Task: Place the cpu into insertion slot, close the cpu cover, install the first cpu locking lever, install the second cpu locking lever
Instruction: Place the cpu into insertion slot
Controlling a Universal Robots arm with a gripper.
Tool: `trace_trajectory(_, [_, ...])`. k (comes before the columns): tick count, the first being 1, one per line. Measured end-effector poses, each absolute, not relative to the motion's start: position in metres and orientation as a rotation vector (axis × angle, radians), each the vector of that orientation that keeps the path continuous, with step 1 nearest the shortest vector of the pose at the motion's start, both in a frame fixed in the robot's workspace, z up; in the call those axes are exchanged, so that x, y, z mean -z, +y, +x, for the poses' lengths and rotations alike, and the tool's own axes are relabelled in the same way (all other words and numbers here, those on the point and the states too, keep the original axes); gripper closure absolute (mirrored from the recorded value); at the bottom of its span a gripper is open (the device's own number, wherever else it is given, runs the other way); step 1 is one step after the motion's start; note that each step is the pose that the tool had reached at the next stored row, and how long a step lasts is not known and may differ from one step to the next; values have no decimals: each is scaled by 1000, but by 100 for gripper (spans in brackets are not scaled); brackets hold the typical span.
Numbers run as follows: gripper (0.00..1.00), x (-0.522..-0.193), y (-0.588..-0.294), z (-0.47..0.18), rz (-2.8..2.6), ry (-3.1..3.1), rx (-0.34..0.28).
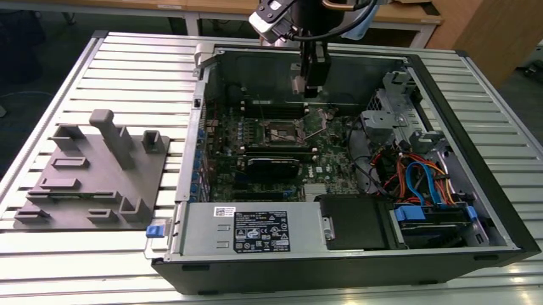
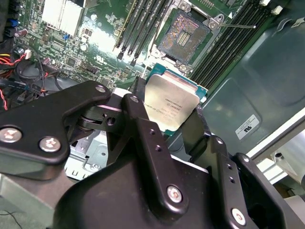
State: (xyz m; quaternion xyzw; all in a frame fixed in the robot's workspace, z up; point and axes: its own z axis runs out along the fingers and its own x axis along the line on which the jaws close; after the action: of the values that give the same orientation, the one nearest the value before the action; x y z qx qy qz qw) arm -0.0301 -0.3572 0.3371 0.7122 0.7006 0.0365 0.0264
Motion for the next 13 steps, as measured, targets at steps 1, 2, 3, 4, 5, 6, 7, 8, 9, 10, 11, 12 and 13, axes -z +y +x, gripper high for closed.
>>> trace_trajectory(1, [46, -337, -357, -30, 2201, 2165, -113])
trace_trajectory(2, [46, -337, -357, -30, 2201, 2165, -113])
trace_trajectory(3, [46, -336, -357, -30, 2201, 2165, -113])
trace_trajectory(4, [46, -336, -357, -30, 2201, 2165, -113])
trace_trajectory(5, [46, -336, -357, -30, 2201, 2165, -113])
trace_trajectory(6, [46, -336, -357, -30, 2201, 2165, -113])
trace_trajectory(7, [46, -335, -357, -30, 2201, 2165, -113])
trace_trajectory(8, [46, -335, -357, -30, 2201, 2165, -113])
trace_trajectory(9, [46, -335, -357, -30, 2201, 2165, -113])
trace_trajectory(10, [46, -335, -357, -30, 2201, 2165, -113])
trace_trajectory(11, [46, -334, -357, -30, 2201, 2165, -113])
trace_trajectory(12, [46, -334, -357, -30, 2200, 2165, -113])
trace_trajectory(13, [46, -334, -357, -30, 2201, 2165, -113])
